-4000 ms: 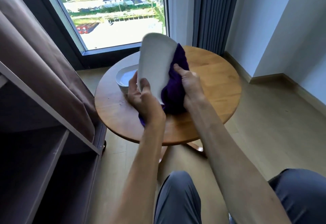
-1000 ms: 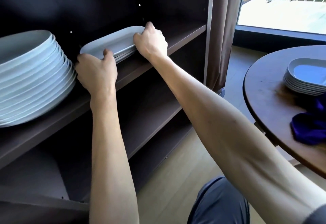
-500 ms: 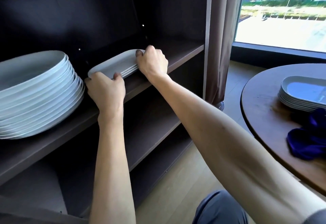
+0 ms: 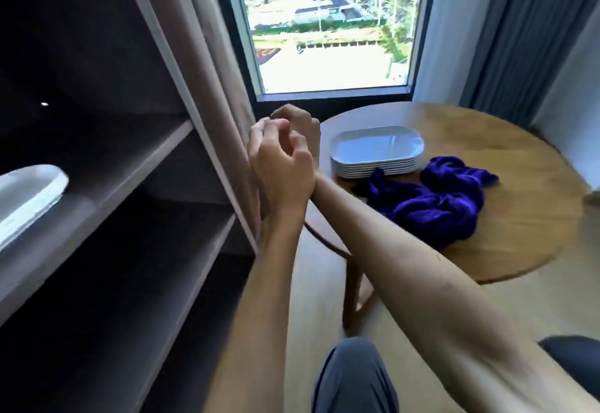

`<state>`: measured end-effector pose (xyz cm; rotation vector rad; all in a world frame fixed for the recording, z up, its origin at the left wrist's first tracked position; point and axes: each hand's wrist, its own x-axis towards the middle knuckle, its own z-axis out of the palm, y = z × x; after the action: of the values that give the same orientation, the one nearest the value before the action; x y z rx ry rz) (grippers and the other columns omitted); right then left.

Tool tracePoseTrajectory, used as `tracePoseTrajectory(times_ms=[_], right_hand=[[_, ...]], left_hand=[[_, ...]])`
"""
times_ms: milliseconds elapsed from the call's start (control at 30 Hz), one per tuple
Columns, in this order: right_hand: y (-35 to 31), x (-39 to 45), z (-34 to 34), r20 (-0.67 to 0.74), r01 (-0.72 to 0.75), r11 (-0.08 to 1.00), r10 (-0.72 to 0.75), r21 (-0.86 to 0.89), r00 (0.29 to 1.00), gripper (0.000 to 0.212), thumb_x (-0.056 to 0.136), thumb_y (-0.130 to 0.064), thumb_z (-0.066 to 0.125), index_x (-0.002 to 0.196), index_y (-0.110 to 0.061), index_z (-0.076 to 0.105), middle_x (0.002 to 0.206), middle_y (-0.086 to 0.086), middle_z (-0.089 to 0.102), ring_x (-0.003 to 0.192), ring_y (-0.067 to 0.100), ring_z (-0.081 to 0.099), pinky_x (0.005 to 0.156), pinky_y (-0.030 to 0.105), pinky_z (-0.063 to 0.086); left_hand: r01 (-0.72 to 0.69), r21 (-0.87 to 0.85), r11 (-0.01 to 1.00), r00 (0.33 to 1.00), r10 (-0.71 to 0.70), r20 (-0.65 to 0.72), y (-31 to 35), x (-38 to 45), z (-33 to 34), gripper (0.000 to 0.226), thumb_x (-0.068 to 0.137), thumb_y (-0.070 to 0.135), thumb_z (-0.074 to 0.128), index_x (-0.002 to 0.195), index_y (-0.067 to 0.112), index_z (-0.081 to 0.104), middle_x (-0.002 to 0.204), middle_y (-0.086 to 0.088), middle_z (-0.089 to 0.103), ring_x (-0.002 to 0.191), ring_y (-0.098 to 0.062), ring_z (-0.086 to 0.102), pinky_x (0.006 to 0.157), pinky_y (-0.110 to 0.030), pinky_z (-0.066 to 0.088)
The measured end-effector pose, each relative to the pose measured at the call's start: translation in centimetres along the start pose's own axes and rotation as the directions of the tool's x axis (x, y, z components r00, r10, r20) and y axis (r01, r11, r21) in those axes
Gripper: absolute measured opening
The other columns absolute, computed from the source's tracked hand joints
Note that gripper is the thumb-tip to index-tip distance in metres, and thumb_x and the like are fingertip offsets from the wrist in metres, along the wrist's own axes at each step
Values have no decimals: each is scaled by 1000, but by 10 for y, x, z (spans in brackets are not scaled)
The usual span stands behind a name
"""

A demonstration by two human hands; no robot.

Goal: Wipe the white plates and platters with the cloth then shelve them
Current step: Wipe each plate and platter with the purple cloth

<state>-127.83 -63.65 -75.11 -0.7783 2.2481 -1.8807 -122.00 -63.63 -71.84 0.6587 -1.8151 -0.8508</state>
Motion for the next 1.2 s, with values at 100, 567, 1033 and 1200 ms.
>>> tracePoseTrajectory(times_ms=[100, 567, 1033, 1200], right_hand=[[29, 34, -76, -347, -74, 967, -16, -243, 938, 14, 91, -12, 60, 94, -10, 73, 87, 8, 74, 84, 28, 68, 72, 34, 50], [128, -3, -174, -182, -245, 604, 164, -759, 969, 75, 67, -80, 66, 116, -23, 71, 129, 10, 59, 128, 33, 44, 106, 45, 32], [132, -2, -173, -235, -258, 646, 124, -718, 964, 35, 83, -42, 61, 102, -14, 68, 107, 10, 73, 110, 30, 63, 102, 40, 34], [130, -2, -174, -224, -258, 664, 137, -702, 965, 35, 83, -43, 62, 101, -14, 69, 105, 9, 73, 109, 29, 64, 101, 39, 34]], left_hand=[[25, -5, 1000, 975, -23, 222, -1, -11, 73, 32, 93, 28, 54, 118, 15, 70, 131, -6, 62, 121, -23, 56, 100, -34, 46], [399, 312, 863, 863, -468, 190, -53, -15, 169, 61, 96, 26, 58, 145, -4, 35, 149, -27, 41, 142, -41, 36, 109, -49, 36], [419, 295, 859, 871, -472, 136, -40, 1, 146, 8, 87, 8, 60, 84, 10, 67, 92, -10, 67, 90, -32, 61, 76, -27, 40], [405, 320, 856, 885, -455, 98, -43, -1, 144, 13, 81, 8, 63, 71, 13, 67, 72, -7, 52, 69, -30, 48, 66, -32, 42]])
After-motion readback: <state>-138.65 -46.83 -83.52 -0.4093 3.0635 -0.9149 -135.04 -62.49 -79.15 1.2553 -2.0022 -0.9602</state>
